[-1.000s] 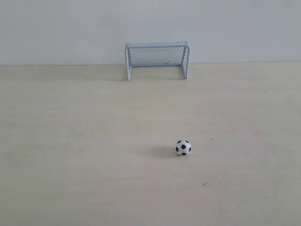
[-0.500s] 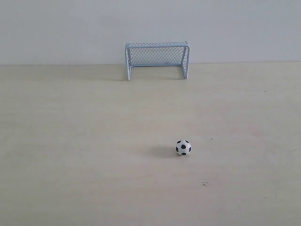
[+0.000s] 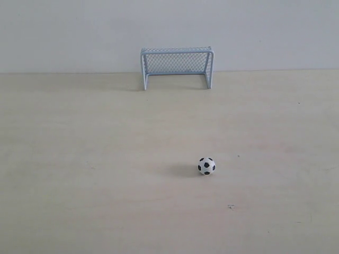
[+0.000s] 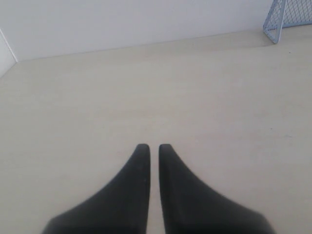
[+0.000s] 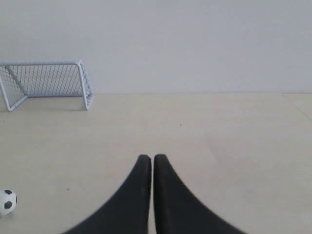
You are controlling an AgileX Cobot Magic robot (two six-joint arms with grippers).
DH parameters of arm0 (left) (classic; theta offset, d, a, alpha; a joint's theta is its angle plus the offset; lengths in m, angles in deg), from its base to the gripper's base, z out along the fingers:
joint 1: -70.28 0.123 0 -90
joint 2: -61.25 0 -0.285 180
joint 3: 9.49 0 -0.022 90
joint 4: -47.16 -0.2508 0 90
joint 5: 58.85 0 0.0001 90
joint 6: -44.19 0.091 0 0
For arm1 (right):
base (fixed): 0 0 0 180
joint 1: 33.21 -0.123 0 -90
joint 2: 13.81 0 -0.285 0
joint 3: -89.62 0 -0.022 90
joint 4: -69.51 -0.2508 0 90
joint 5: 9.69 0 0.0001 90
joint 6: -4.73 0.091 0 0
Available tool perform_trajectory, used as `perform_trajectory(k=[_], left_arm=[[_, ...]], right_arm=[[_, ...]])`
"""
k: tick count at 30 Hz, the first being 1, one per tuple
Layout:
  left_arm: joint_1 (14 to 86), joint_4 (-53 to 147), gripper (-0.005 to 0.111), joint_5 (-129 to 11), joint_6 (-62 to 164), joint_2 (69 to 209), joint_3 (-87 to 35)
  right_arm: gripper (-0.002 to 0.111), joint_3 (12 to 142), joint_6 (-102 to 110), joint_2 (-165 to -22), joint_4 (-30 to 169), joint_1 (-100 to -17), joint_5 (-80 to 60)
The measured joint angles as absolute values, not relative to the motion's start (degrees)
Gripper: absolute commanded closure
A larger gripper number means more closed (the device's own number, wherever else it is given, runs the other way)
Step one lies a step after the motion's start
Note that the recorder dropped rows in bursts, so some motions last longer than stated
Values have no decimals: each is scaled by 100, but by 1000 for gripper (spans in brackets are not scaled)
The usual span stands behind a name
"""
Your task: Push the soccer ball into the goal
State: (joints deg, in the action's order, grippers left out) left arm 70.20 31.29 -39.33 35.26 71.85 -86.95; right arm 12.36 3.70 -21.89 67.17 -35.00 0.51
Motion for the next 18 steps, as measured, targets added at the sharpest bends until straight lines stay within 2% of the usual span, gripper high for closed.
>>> perform_trajectory(k=[18], left_arm=[[7020,3129,100,-3933,3526,7185,-8695]], right_arm=[[108,1236,473,-2189,6700,-3500,-1474]])
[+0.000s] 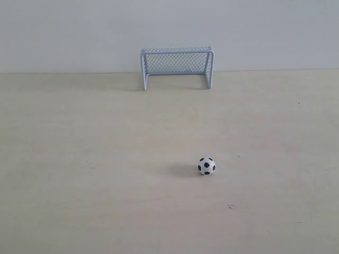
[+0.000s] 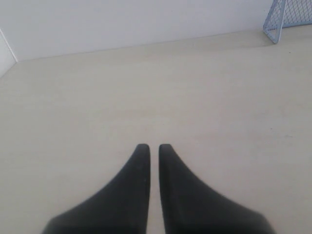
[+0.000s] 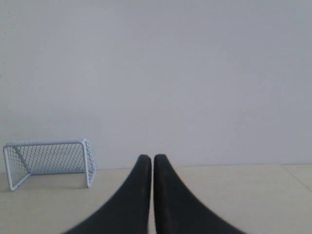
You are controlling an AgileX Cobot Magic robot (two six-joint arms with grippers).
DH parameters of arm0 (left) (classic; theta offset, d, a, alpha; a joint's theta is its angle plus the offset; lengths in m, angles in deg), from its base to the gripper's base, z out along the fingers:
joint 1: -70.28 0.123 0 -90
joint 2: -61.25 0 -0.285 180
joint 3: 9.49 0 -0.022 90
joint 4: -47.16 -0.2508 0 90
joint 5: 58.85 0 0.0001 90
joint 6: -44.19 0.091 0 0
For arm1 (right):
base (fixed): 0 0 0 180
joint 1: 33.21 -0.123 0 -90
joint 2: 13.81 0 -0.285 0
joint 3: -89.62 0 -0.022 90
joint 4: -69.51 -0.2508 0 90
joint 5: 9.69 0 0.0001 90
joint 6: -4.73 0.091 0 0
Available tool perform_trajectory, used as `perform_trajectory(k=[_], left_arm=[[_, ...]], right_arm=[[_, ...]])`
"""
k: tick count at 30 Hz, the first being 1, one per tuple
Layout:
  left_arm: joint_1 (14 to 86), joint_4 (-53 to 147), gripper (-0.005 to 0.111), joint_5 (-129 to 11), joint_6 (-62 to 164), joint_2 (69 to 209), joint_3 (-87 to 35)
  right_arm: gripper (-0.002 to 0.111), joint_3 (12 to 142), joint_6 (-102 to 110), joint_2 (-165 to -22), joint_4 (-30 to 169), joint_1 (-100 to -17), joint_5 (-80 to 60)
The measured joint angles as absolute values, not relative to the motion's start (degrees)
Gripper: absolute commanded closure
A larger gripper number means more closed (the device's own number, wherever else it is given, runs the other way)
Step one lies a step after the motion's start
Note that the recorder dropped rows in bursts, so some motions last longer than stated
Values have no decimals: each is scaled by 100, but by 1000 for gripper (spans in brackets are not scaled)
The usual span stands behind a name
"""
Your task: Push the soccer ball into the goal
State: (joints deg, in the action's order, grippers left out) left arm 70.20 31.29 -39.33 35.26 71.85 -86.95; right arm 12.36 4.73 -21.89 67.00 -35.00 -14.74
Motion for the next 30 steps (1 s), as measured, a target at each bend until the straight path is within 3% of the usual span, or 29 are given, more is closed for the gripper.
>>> perform_trajectory(k=[12,30], left_arm=[[7020,3129,100,-3933,3526,7185,-8695],[7020,3129,100,-3933,3526,7185,-8695]], right_arm=[[108,1261,473,-2189,6634,-3500,-1427],[108,2359,473,-2492,6634,-3500,-803]])
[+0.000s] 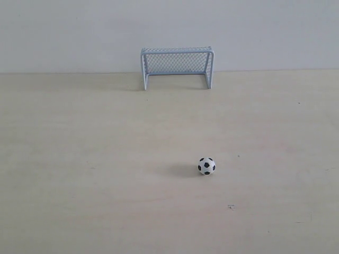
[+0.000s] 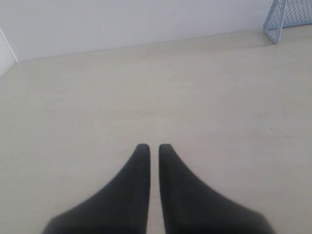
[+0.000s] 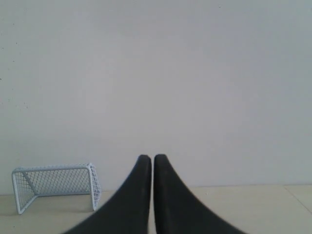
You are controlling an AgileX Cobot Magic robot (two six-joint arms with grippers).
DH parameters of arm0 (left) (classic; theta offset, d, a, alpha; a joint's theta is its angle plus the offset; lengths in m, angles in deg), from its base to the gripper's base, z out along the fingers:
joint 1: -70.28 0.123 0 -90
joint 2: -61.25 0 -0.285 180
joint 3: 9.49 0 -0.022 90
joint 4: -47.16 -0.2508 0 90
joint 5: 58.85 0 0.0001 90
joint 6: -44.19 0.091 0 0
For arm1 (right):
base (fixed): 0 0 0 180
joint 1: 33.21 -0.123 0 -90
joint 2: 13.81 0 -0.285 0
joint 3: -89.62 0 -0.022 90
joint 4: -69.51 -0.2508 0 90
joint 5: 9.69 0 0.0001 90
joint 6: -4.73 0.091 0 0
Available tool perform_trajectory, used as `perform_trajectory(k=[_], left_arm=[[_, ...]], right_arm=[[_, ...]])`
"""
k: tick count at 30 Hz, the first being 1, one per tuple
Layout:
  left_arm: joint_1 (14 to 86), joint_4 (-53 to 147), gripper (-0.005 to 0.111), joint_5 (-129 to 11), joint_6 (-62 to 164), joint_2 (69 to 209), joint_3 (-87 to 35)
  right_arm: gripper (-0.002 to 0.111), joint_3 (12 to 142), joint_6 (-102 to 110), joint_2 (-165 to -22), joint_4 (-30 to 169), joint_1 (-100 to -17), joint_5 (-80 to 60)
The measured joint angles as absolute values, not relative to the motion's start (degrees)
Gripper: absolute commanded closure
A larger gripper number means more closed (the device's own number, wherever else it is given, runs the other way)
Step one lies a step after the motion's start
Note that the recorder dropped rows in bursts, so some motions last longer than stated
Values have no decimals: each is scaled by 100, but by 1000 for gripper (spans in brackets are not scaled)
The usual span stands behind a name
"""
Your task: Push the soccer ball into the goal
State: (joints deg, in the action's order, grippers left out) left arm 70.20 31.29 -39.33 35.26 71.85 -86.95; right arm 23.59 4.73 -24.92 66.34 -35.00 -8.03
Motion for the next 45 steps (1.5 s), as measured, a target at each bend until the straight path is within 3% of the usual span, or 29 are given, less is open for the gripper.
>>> perform_trajectory(k=[25,45], left_arm=[[7020,3129,100,-3933,3526,7185,-8695],[7020,3129,100,-3933,3526,7185,-8695]], right_arm=[[108,4947,-168,-5983,6634,-3500,1118],[108,6469,-2815,-8134,5275,-3500,2913]])
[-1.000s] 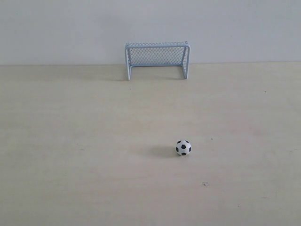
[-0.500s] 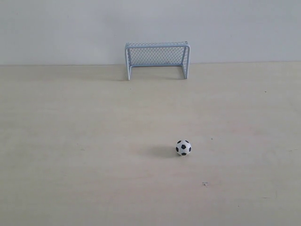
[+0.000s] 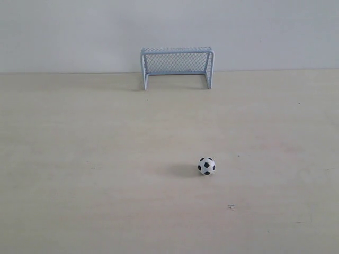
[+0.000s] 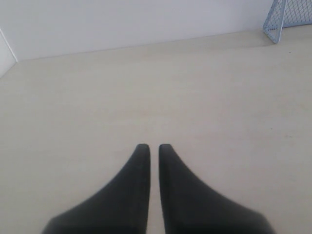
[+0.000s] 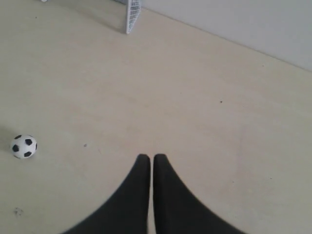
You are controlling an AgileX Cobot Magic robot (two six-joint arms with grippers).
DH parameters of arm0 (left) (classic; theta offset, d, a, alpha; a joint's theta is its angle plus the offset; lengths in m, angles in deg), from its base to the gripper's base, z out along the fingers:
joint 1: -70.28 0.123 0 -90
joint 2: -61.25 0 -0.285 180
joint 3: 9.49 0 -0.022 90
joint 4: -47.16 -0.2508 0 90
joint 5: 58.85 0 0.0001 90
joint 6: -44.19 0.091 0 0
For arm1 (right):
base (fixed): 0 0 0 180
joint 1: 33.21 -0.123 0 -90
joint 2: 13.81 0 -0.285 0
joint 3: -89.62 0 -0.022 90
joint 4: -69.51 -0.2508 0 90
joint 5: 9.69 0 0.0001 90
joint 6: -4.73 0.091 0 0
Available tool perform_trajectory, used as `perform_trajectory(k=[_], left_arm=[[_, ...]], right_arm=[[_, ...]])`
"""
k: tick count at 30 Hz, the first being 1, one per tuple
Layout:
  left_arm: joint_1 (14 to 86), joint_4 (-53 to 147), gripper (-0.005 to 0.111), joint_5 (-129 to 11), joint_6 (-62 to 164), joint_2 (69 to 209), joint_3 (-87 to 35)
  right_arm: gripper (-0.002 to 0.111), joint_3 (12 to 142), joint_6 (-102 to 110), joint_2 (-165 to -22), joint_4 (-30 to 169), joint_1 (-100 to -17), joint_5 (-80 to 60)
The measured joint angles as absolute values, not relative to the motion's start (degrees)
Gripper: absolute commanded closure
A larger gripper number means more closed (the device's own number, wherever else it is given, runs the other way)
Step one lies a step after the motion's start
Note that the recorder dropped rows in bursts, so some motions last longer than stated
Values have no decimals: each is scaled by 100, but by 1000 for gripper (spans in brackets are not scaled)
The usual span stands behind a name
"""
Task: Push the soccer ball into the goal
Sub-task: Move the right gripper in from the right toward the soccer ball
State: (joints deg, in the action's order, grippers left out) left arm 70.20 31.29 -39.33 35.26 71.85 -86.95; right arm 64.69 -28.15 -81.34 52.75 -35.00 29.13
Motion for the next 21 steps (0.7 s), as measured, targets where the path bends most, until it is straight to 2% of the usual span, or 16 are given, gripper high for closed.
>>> perform_trajectory(k=[21], left_arm=[[7020,3129,100,-3933,3526,7185,-8695]], right_arm=[[108,7515,-4480,-9961,4432,-3500,4529]])
